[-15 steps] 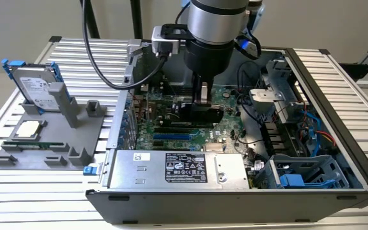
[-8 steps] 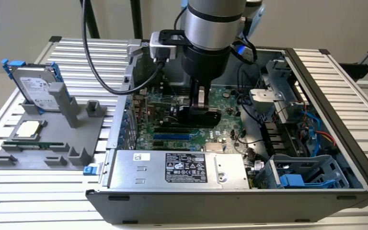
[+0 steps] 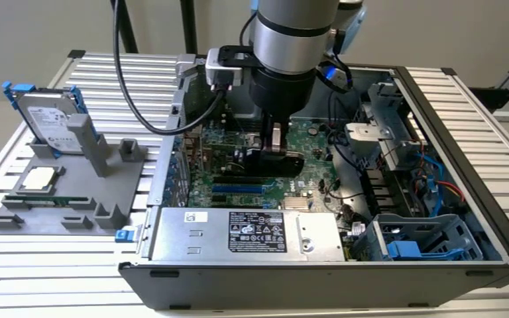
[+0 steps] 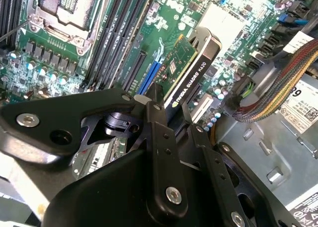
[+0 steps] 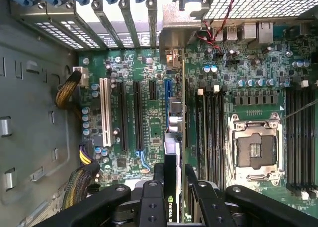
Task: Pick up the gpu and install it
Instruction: 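Insert the gpu into the slot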
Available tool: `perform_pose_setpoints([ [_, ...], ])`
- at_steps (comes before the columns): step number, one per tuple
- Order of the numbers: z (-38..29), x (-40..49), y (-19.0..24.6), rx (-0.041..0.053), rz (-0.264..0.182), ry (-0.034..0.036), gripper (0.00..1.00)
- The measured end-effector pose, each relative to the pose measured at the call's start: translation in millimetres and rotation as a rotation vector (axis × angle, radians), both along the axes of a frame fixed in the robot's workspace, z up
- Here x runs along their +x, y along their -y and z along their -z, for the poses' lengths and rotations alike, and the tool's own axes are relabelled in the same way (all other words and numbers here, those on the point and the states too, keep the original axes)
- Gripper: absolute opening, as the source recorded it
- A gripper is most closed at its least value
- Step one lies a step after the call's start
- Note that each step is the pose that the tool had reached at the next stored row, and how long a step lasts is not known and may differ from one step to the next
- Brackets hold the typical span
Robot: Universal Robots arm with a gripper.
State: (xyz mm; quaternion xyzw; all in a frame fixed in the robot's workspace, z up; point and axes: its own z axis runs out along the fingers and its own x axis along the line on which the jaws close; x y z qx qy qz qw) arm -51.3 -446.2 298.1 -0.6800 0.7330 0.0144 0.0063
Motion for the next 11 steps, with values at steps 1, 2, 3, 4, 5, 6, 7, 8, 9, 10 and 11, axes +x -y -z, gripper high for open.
perform_pose_setpoints([
  [1, 0.0, 0.0, 0.0, 0.0, 0.0, -0.0003, 0.0],
  [2, 0.0, 0.0, 0.0, 0.0, 0.0, -0.0005, 0.0],
  [3, 0.0, 0.0, 0.0, 0.0, 0.0, -0.0005, 0.0],
  [4, 0.1, -0.1, 0.0, 0.0, 0.0, -0.0005, 0.0],
  [5, 0.2, -0.1, 0.0, 0.0, 0.0, -0.0005, 0.0],
  [6, 0.3, -0.2, 0.0, -0.0001, 0.0, -0.0005, 0.0],
  [7, 0.6, -0.4, 0.0, 0.0001, 0.0, -0.0004, 0.0],
  [8, 1.1, -0.9, 0.0, 0.0004, 0.0, -0.0003, 0.0],
  [9, 1.6, -1.4, 0.0, 0.0003, 0.0, -0.0004, 0.0],
  [10, 2.0, -1.9, 0.0, 0.0, 0.0, -0.0005, 0.0],
  [11, 2.4, -2.4, 0.0, 0.0, 0.0, -0.0005, 0.0],
])
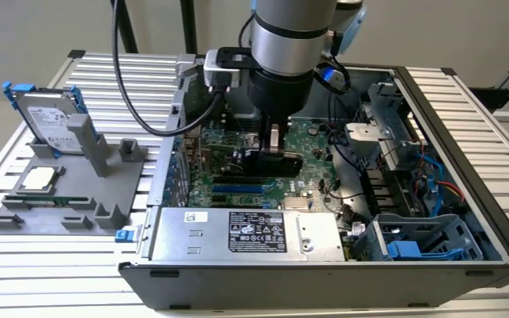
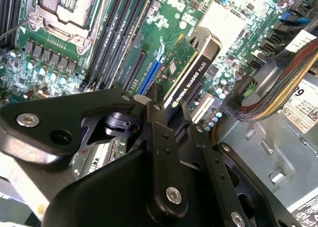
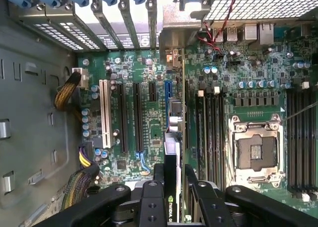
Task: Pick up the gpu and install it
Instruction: 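Insert the gpu into the slot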
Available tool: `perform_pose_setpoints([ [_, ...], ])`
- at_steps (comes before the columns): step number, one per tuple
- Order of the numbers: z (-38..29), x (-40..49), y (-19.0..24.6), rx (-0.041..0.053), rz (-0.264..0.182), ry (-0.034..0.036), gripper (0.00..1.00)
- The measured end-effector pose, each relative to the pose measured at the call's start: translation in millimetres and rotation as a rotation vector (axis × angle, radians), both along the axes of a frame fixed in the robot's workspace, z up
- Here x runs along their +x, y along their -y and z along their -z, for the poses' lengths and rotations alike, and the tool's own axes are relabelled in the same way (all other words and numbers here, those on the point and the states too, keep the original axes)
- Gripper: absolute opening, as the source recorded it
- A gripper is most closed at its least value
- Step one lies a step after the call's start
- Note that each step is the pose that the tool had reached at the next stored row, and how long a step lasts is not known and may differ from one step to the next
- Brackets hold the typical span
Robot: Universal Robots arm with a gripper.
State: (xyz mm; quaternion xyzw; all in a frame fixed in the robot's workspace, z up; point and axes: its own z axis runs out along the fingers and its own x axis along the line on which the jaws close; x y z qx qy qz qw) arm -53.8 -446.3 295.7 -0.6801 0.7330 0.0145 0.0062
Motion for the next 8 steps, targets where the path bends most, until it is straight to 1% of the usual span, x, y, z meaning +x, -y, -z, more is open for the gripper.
perform_pose_setpoints([
  [8, 4.3, -3.8, 0.0, 0.0, 0.0, 0.0, 0.0],
])
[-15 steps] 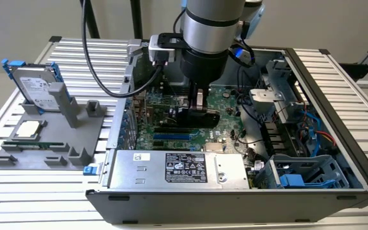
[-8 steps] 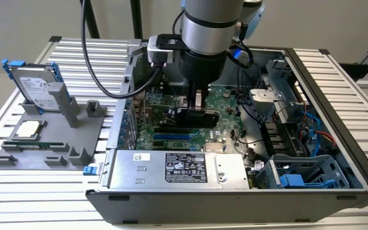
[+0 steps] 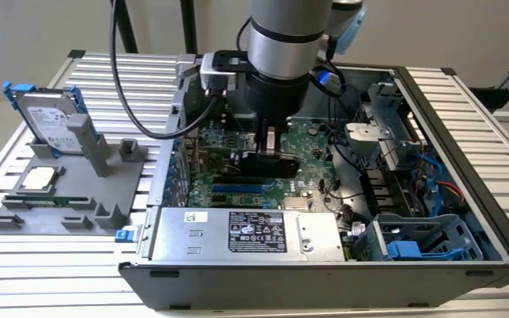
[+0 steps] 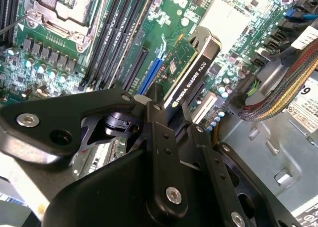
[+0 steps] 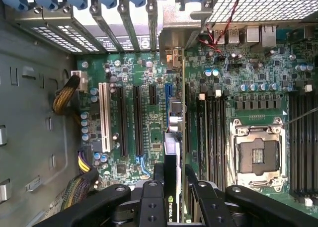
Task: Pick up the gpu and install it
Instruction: 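Insert the gpu into the slot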
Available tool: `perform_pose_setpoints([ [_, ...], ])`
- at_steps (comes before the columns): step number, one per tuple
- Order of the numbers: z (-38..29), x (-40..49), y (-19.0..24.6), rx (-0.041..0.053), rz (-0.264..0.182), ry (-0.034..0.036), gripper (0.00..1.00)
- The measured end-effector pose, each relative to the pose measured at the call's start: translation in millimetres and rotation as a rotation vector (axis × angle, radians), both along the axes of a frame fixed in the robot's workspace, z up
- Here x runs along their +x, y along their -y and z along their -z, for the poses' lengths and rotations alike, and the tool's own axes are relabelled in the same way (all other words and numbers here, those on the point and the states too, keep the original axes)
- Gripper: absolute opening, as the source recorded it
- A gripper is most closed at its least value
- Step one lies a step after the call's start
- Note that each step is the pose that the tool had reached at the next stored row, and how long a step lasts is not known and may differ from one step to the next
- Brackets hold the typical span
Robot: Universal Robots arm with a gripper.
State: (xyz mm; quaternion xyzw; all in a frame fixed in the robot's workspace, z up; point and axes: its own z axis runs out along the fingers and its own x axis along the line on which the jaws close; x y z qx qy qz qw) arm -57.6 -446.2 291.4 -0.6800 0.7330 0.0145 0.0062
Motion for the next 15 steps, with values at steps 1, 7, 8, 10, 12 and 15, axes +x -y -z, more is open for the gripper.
perform_pose_setpoints([
  [1, 0.7, -0.5, 0.0, 0.0001, 0.0, 0.0, 0.0],
  [7, 3.8, -3.8, 0.0, 0.0001, 0.0, 0.0, 0.0],
  [8, 4.4, -4.4, 0.1, 0.0, 0.0, 0.0, 0.0],
  [10, 5.4, -6.3, 0.5, -0.0001, 0.0, -0.0001, 0.0],
  [12, 6.8, -8.0, 0.9, 0.0, 0.0, 0.0, 0.0],
  [15, 8.7, -9.1, 2.1, 0.0, 0.0, 0.0, 0.0],
])
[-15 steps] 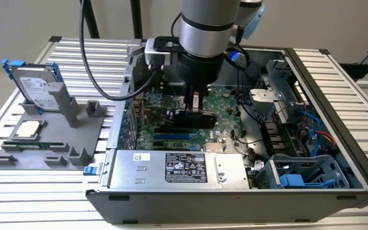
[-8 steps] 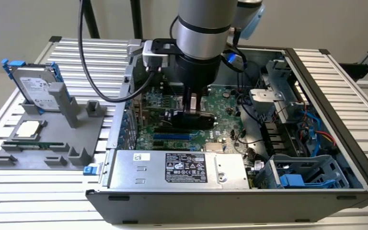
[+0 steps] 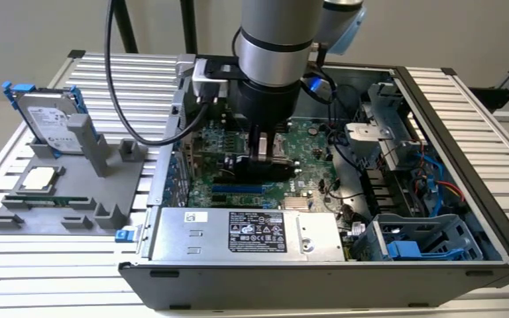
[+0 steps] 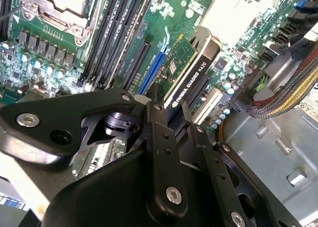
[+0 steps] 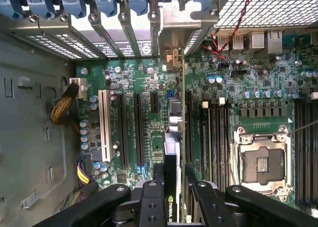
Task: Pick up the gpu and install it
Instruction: 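Insert the gpu into the slot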
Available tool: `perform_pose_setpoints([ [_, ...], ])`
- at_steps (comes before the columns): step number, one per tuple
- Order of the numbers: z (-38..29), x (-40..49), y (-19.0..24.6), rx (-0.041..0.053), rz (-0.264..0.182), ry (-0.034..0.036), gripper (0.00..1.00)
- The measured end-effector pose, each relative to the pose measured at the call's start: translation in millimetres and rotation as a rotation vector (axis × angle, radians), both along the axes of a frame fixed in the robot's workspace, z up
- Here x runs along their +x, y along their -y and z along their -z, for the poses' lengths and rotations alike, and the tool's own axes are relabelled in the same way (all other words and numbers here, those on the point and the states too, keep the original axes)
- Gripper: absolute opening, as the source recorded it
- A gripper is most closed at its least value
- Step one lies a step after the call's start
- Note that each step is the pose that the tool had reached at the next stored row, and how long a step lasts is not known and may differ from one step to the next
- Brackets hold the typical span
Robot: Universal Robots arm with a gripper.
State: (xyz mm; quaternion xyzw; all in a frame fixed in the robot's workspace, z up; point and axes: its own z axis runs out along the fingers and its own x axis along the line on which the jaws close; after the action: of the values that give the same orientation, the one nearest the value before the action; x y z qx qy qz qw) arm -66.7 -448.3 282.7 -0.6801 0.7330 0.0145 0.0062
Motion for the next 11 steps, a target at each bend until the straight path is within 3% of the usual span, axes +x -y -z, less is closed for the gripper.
perform_pose_setpoints([
  [11, 2.7, -0.5, 2.7, 0.0, 0.0, -0.0005, 0.0],
])
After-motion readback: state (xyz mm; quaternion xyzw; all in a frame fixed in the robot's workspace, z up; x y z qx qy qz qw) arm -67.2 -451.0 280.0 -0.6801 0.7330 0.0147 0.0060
